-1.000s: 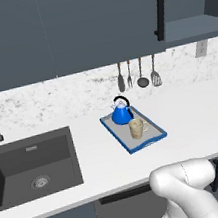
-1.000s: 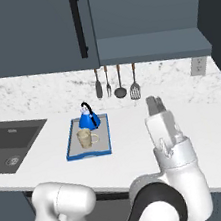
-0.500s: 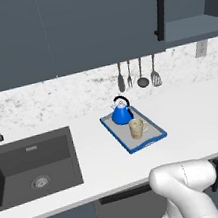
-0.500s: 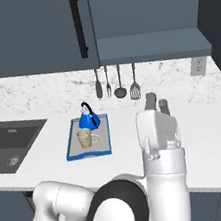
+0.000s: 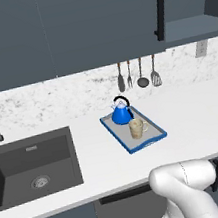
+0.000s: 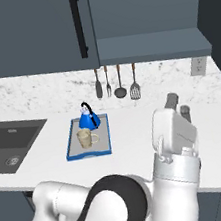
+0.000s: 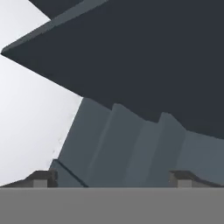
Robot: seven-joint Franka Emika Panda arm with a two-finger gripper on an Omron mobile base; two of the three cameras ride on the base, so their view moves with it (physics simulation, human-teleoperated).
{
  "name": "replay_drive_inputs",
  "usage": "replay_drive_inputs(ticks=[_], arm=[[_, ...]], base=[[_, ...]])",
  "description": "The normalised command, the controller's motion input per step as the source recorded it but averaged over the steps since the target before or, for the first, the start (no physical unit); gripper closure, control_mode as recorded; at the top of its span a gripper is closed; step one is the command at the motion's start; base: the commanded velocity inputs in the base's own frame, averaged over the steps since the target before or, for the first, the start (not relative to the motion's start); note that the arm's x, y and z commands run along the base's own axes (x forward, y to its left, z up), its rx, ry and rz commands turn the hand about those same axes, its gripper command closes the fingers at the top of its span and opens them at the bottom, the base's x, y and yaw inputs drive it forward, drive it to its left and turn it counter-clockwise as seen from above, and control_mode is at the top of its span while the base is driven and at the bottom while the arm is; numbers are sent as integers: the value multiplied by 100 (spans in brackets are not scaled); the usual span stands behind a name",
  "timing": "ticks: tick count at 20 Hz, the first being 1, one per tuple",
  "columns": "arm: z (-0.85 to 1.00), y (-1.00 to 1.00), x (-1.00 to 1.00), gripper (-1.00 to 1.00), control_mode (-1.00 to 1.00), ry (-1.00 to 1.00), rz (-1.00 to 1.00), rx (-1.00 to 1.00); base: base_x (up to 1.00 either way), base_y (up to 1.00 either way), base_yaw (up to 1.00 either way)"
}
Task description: Pick the kettle from the counter and place it on the tray. Then pick the mug from the cabinet and place it on the tray. Then close the cabinet doors.
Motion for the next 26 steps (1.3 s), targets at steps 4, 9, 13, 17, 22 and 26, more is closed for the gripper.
replay_drive_inputs(ticks=[4,9,13,17,22,26], arm=[[4,-24,-27,-100,-100,33,-20,17],[0,-23,-46,-100,-100,23,-19,16],[0,-34,-42,-100,-100,15,-15,16],[0,-29,-48,-100,-100,9,-12,9],[-4,-25,-64,-100,-100,0,-12,4],[-1,-42,-22,-100,-100,0,-13,2]], base=[[0,0,0],[0,0,0],[0,0,0],[0,0,0],[0,0,0],[0,0,0]])
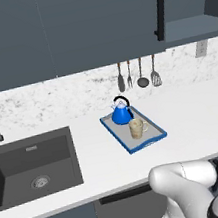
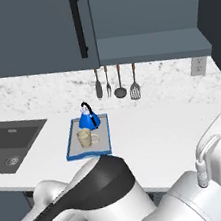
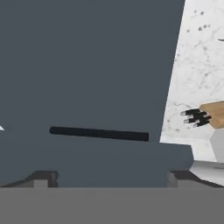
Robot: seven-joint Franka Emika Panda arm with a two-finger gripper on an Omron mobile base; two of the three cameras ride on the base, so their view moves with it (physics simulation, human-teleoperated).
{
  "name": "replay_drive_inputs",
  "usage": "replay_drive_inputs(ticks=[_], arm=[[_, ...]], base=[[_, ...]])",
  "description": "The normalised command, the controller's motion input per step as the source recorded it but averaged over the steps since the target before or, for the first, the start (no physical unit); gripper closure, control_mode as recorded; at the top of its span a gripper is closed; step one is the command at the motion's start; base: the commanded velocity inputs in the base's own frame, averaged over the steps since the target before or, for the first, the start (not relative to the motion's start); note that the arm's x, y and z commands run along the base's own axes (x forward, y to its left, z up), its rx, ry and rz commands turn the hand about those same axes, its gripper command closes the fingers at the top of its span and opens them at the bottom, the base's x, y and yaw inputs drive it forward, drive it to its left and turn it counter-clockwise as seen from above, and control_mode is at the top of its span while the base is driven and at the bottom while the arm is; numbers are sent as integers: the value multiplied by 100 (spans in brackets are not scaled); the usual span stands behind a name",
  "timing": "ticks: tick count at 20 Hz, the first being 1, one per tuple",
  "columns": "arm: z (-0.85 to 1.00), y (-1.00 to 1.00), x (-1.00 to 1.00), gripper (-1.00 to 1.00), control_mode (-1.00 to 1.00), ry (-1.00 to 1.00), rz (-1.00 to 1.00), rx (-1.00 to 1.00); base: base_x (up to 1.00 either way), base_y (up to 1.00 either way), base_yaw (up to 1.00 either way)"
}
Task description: Pick the kettle from the counter and place it on the tray. Then pick the mug from the cabinet and place it on the tray. Then close the cabinet doors.
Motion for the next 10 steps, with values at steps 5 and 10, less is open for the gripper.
replay_drive_inputs(ticks=[5,10], arm=[[0,-49,0,-100,-100,2,-12,0],[-6,-39,8,-100,-100,6,-6,0]], base=[[0,0,0],[0,0,0]])
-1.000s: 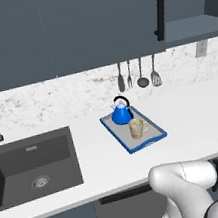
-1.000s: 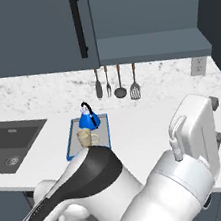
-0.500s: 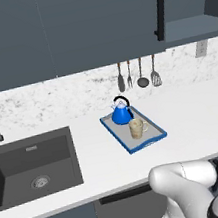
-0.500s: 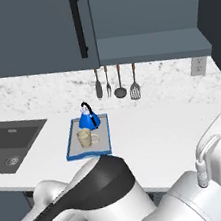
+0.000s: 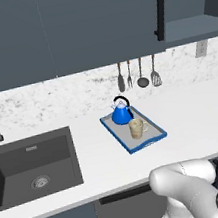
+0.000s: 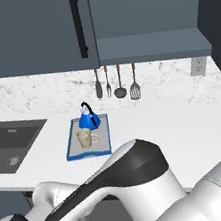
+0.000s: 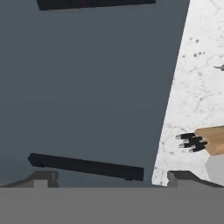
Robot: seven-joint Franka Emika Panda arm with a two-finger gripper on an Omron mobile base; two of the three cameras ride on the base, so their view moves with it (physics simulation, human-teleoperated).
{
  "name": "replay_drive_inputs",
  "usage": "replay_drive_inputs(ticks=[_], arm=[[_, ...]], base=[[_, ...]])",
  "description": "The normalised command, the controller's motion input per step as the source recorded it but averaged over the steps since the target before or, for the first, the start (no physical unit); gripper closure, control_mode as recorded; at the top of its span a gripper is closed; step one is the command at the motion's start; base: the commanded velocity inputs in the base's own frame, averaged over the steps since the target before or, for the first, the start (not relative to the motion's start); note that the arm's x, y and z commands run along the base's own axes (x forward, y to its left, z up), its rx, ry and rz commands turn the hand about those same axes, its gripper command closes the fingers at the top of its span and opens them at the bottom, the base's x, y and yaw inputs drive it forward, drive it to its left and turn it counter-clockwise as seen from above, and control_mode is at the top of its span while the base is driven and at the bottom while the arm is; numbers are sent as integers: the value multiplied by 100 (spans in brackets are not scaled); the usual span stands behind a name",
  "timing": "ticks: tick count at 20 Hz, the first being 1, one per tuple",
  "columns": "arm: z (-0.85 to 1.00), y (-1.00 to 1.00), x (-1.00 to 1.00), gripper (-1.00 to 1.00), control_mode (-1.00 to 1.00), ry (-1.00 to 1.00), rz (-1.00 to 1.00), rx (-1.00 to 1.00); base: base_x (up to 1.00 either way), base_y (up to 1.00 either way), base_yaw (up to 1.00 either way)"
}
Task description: Pick the kettle from the counter and place it on the tray. Then pick the mug from the cabinet and place it on the tray. Then close the cabinet doors.
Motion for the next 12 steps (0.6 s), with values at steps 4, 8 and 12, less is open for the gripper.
replay_drive_inputs(ticks=[4,8,12], arm=[[-11,-34,41,-100,-100,8,0,0],[-5,-41,20,-100,-100,1,0,0],[0,-38,17,-100,-100,0,3,5]], base=[[0,0,0],[0,0,0],[0,0,0]])
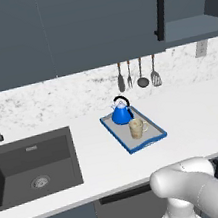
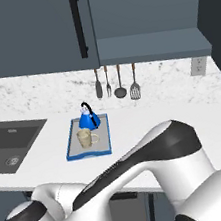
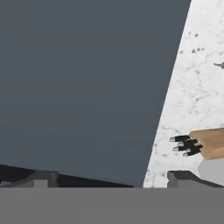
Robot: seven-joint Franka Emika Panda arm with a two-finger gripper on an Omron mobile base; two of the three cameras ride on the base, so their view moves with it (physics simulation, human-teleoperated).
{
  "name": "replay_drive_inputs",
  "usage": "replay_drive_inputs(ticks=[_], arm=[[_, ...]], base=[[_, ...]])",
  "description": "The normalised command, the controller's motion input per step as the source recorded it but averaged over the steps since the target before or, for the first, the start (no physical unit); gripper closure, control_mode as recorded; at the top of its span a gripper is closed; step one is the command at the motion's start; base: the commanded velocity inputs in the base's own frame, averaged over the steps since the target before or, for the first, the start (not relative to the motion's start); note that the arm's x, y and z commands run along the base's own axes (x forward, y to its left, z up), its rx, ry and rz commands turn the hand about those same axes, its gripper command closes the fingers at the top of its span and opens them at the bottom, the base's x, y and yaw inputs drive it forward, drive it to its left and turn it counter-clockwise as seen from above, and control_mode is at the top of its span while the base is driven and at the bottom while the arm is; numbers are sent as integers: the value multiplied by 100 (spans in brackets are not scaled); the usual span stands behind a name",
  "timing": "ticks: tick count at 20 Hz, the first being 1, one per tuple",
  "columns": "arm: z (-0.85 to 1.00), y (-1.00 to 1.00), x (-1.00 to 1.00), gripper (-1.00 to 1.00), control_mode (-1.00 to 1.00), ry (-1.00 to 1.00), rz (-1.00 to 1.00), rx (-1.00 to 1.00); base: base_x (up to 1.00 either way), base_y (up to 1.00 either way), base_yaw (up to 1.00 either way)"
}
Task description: Pick the kettle from the counter and place it on the tray. Then pick the mug from the cabinet and place it on the tray. Then close the cabinet doors.
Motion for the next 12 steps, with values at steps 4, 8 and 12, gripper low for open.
replay_drive_inputs(ticks=[4,8,12], arm=[[0,-37,48,-100,-100,10,5,5],[0,-35,38,-100,-100,7,8,3],[0,-31,13,-100,-100,2,10,0]], base=[[0,0,0],[0,0,0],[0,0,0]])
